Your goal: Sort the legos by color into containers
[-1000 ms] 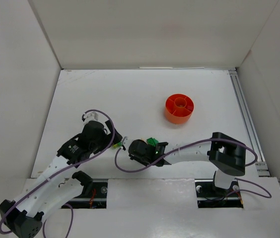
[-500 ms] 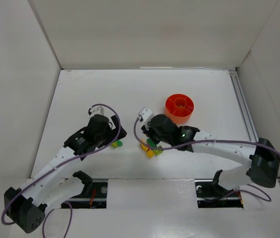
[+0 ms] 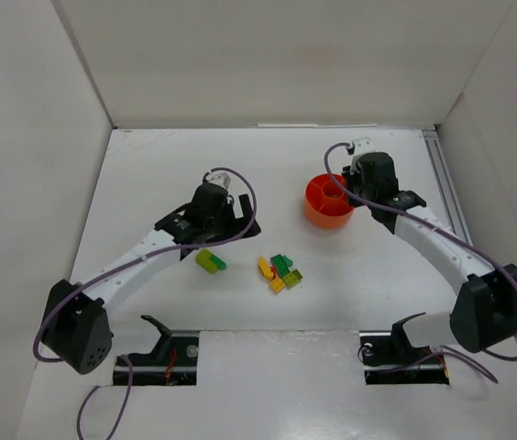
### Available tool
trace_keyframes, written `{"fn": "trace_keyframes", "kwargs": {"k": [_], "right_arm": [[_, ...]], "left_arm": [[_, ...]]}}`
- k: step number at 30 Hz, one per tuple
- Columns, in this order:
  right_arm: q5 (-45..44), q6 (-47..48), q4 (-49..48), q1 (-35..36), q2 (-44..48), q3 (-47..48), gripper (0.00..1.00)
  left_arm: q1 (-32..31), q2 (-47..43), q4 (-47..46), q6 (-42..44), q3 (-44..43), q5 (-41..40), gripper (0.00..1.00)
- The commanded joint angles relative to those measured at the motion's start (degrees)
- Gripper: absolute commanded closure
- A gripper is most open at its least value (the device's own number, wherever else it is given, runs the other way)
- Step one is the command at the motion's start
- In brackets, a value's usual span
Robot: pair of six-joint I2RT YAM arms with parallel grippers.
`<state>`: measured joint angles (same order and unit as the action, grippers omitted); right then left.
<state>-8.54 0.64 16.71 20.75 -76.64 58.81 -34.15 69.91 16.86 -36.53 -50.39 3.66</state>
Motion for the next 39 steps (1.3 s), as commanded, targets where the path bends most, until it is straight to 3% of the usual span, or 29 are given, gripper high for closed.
{"fn": "trace_keyframes", "kwargs": {"k": [1,7,25,33,39], "right_arm": [[1.77,0.23,-1.41,-2.64,-3.06,3.24,0.83],[5.72,0.76,-3.53,-5.2,-9.04,6.75,0.81],[3.7,-0.91,-4.67,-5.72,-14.24,10.19,0.46],[1.87,-1.96,-5.2,-5.72,-6.25,8.26,0.43],[-0.34,-3.1,-4.59,-5.72,1.39,4.3,0.42]], "left_arm": [[-0.82,3.9,-3.42,3.4,-3.31,3.8,0.0],[-0.83,9.1,-3.94,4.63,-7.0,5.13,0.0],[-0.83,13.06,-3.42,7.79,-9.29,8.64,0.0],[-2.59,14.2,-3.42,8.84,-9.29,9.7,0.02],[-6.45,15.87,-4.81,9.46,-7.27,9.7,0.15]]}}
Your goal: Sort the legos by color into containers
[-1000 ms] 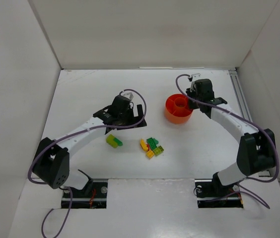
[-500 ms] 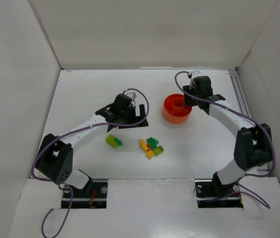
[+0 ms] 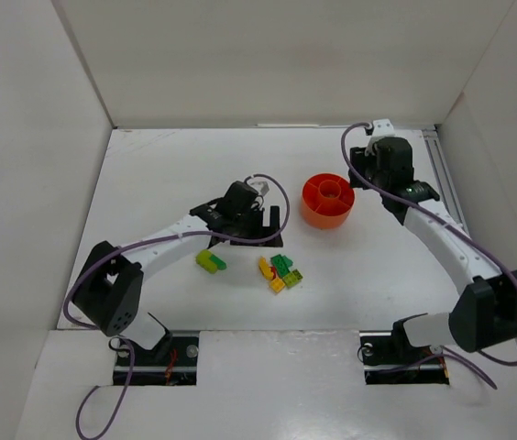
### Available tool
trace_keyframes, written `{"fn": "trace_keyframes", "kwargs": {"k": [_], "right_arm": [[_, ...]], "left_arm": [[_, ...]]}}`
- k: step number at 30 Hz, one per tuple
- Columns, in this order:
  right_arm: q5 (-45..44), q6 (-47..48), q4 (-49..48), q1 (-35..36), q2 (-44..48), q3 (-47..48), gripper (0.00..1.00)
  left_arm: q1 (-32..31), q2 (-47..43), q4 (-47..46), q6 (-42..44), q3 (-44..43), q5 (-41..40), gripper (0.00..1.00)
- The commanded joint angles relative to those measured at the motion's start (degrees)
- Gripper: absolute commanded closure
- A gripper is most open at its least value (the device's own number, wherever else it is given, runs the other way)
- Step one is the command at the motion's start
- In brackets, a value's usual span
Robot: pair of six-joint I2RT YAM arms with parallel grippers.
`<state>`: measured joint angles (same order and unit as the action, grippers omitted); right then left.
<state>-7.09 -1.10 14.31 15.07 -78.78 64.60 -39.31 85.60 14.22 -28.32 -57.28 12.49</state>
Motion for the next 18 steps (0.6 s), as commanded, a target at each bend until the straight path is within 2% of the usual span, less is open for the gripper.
{"fn": "trace_keyframes", "kwargs": {"k": [1,6,11,18], "right_arm": [[-1.78,-1.36,-2.18,-0.04,4.07,-2.1,0.42],[-1.78,-1.36,-0.16,-0.66,6.0,-4.65,0.42],[-2.31,-1.36,1.08,-1.18,7.5,-7.29,0.42],[-3.45,-0.84,2.83,-1.18,9.87,-7.82,0.42]], "left_arm": [[-1.3,1.4,-2.18,1.25,0.49,0.87,0.18],[-4.45,3.61,-5.33,0.72,1.03,0.87,0.37],[-7.18,4.13,-8.5,0.11,1.03,1.4,0.38],[-7.18,6.51,-8.51,-1.65,3.92,2.01,0.41]]}}
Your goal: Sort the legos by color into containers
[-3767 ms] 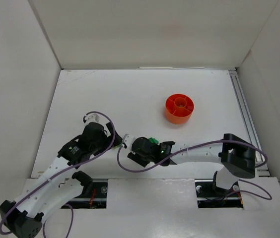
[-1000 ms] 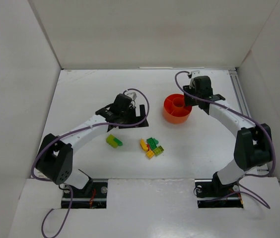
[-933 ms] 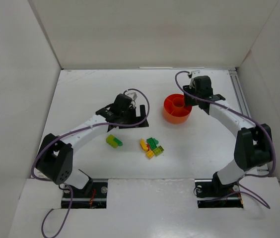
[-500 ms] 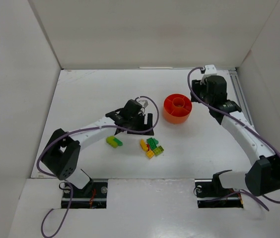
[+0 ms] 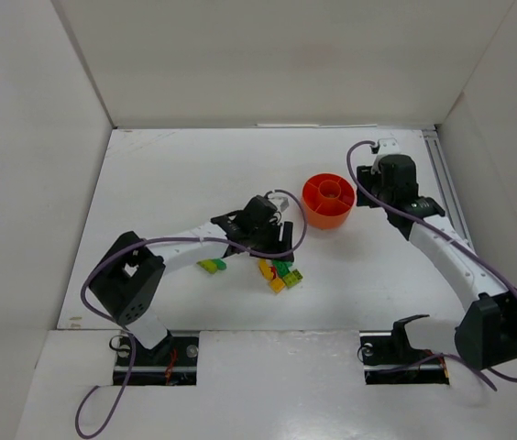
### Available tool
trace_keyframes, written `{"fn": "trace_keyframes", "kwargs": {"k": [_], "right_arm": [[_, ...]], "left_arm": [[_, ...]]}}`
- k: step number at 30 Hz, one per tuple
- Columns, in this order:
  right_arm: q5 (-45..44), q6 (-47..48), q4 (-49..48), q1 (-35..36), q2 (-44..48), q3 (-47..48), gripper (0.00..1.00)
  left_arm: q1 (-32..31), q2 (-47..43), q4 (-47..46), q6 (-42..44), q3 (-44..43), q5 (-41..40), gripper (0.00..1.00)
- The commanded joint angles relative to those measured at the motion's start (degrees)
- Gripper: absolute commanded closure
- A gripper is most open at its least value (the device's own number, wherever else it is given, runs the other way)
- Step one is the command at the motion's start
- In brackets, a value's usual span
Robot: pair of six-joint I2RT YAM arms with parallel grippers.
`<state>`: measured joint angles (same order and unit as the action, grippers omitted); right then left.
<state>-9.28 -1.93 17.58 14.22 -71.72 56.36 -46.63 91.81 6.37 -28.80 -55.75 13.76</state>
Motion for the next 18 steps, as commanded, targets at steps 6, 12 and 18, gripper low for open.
{"fn": "trace_keyframes", "kwargs": {"k": [6,12,18], "right_arm": [[-1.8,0.0,0.08,-0.86,3.34,0.42,0.43],[-1.8,0.0,0.08,-0.86,3.87,-0.63,0.43],[-1.8,0.0,0.08,-0.86,4.93,-1.16,0.43]], "left_arm": [[0.14,-1.63,-1.19,-2.23,5.82,1.36,0.43],[-0.39,-4.01,0.74,-2.23,8.37,0.58,0.43],[-0.39,-4.8,3.12,-6.0,7.85,-5.57,0.55]]}}
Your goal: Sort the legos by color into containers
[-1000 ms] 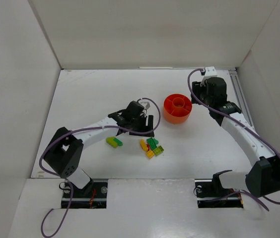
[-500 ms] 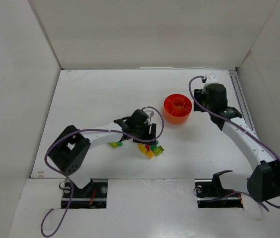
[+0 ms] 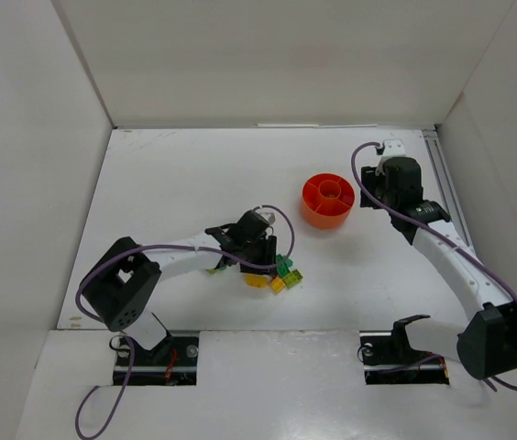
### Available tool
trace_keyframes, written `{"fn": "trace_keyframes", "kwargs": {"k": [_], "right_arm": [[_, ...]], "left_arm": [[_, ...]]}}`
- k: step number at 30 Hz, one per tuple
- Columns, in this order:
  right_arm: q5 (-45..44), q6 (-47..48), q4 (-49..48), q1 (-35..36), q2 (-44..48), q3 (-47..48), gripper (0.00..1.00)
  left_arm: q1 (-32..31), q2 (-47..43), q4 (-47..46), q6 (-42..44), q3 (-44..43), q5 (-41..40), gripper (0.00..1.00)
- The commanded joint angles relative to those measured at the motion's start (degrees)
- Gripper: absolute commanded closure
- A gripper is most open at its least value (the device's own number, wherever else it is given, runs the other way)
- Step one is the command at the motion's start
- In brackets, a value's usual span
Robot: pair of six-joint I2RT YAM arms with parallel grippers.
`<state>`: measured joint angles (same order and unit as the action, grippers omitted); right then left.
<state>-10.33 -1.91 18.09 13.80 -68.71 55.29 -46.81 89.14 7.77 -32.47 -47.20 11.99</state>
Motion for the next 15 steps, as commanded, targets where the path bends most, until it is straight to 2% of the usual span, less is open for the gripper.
{"fn": "trace_keyframes", "kwargs": {"k": [1,7,15], "right_arm": [[-0.75,-0.02,-0.42,-0.44,1.91,-0.09,0.43],[-1.27,-0.02,0.19,-0.44,2.44,-0.09,0.43],[-1.27,-0.02,0.19,-0.97,2.44,-0.09,0.43]], "left_arm": [[-0.21,-2.13,1.72,-4.25,-0.7,-4.51,0.61],[-1.36,-2.13,2.43,-5.59,-2.63,-7.85,0.61],[-2.41,-1.6,2.43,-6.12,-3.86,-7.86,0.6]]}}
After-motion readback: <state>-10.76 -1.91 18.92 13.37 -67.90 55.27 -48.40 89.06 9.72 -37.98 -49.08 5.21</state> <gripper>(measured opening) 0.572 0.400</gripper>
